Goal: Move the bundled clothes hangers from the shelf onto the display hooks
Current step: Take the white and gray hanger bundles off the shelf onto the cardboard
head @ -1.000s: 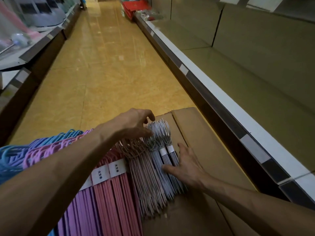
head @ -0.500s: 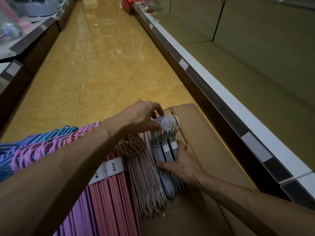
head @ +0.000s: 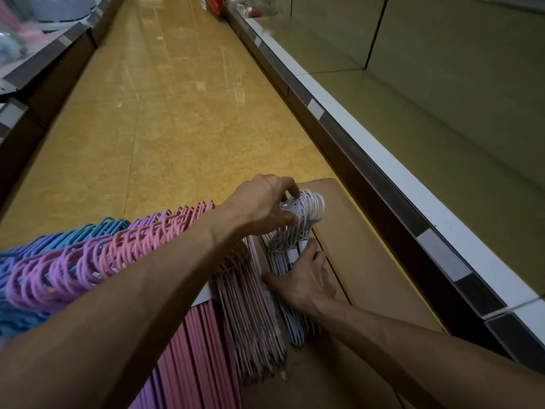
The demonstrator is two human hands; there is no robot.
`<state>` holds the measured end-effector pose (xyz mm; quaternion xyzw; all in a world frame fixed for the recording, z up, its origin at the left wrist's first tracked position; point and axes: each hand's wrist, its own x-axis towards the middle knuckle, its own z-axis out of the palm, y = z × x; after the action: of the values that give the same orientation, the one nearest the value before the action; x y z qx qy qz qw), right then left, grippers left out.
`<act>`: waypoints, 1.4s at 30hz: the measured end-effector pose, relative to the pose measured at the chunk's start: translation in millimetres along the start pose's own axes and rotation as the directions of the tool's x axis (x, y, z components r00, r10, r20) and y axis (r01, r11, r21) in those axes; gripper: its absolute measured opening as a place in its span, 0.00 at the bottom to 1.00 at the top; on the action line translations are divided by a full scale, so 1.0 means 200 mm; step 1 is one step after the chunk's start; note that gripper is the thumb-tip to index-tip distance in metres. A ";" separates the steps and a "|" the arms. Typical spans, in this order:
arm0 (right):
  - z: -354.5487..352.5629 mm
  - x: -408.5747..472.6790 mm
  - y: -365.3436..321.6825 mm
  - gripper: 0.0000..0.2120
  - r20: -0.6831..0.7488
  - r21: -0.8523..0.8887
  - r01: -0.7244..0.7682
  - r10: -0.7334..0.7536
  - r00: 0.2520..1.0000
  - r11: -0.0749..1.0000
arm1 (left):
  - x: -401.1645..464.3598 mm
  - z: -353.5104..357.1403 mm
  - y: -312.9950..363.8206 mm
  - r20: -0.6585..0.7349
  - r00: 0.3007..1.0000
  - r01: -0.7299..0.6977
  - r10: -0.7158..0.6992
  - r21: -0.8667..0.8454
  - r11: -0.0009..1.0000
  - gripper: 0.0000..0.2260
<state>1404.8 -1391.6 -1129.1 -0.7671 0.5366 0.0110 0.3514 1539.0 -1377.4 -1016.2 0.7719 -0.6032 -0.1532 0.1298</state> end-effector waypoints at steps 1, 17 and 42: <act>0.02 0.00 0.00 0.55 -0.009 0.000 -0.006 0.006 1.000 1.000 | 0.00 0.00 -0.01 0.002 1.000 0.002 -0.002 -0.010 1.000 0.22; 0.02 -0.03 0.06 0.40 -0.123 0.039 0.124 -0.118 0.985 0.992 | -0.07 -0.05 -0.03 0.005 0.999 0.037 -0.037 -0.162 0.986 0.19; -0.51 -0.17 -0.15 0.10 -0.021 0.822 0.232 -0.380 0.925 0.520 | -0.22 -0.31 0.02 -0.293 0.636 0.122 -0.714 -0.876 0.467 0.36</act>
<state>1378.8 -1414.2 -1022.1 -0.5989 0.3072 -0.2360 0.7009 1550.6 -1334.8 -954.3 0.7622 -0.1600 -0.1643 0.6054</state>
